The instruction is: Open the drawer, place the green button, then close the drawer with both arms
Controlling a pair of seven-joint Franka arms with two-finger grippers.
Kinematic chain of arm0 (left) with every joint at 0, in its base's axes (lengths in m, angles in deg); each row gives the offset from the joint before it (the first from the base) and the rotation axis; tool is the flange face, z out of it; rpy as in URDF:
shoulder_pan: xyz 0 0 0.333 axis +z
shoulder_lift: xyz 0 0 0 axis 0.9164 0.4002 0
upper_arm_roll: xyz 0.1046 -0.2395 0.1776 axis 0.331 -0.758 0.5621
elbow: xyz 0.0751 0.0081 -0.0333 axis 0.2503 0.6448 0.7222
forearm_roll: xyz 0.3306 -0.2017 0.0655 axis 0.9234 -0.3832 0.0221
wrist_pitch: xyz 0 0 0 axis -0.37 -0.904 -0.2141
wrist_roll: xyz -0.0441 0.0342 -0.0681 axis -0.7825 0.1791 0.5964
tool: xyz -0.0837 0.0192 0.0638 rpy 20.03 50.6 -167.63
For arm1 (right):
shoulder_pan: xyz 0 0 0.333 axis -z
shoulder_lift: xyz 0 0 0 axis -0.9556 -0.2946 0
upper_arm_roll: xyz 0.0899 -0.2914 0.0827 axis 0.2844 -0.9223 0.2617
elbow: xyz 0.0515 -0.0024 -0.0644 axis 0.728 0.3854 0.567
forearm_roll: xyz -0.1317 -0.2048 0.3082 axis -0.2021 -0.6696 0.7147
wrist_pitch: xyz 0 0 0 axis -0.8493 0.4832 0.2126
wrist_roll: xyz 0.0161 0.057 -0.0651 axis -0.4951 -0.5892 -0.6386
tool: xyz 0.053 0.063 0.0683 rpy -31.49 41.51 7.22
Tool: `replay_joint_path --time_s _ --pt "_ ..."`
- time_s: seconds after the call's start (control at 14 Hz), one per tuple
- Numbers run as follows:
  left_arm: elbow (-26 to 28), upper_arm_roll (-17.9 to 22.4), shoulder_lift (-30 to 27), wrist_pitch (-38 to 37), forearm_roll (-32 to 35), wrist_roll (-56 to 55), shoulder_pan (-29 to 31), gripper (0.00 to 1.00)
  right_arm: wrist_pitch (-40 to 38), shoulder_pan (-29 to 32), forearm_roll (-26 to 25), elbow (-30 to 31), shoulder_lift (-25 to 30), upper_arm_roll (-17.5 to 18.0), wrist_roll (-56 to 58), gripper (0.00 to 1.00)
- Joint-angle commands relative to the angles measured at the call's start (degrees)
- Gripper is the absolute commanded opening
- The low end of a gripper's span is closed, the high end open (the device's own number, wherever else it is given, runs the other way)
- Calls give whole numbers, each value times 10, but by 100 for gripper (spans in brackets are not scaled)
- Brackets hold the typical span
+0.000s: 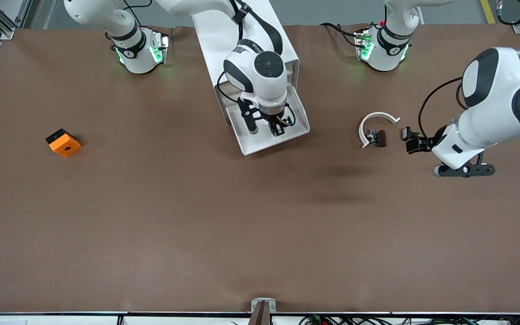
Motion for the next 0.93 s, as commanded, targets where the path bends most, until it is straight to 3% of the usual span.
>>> replay_joint_path --time_s 0.0,0.36,0.71,0.86 --pt "32 -5 -60 -21 10 9 3 100 -11 -20 6 -14 -5 -5 -11 0" --pt "25 -4 -98 -62 7 40 -1 100 -12 -40 10 -11 -9 -5 -32 0" --pt "-28 3 -96 -102 6 40 -16 100 -13 -44 10 -11 -31 -5 -51 0" --pt "-42 21 -100 -121 -24 41 -15 100 -20 -43 10 -11 -31 -5 -52 0"
